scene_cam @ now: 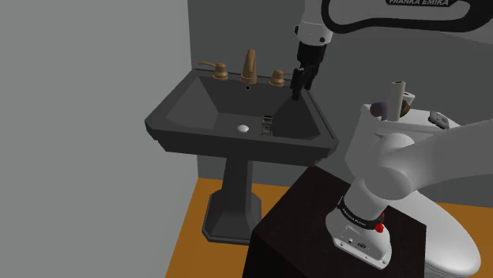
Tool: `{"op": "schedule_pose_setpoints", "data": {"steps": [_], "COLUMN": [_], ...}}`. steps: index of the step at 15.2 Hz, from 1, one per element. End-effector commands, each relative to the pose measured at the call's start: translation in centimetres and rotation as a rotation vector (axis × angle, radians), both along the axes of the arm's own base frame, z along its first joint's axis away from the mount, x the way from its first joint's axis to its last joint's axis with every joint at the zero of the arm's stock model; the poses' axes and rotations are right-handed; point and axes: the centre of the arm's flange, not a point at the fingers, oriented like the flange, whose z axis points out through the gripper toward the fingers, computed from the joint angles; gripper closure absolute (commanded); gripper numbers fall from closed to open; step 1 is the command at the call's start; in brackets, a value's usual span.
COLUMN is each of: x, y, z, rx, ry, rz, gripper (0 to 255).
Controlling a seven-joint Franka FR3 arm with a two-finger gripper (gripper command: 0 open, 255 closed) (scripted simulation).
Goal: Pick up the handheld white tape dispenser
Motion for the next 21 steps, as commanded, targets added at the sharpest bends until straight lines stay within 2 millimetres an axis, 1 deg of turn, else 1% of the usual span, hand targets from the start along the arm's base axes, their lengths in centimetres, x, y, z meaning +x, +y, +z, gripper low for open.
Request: {"op": "schedule_pose_setpoints", "data": {"steps": [1, 6, 11, 16, 21], "x": [0.0, 6.0, 11.5, 16.4, 20.5], "y": [0.0, -2.0, -4.8, -8.2, -12.1], "z": [0.0, -3.9, -8.2, -12.7, -17.5], "rx": [0.000, 0.014, 0.027, 0.041, 0.054], "ry": [0.000, 0.051, 0.102, 0.153, 0.203], "rz": [0.000, -0.136, -0.272, -0.408, -0.544], "gripper": [0, 0, 0, 0, 0]}}
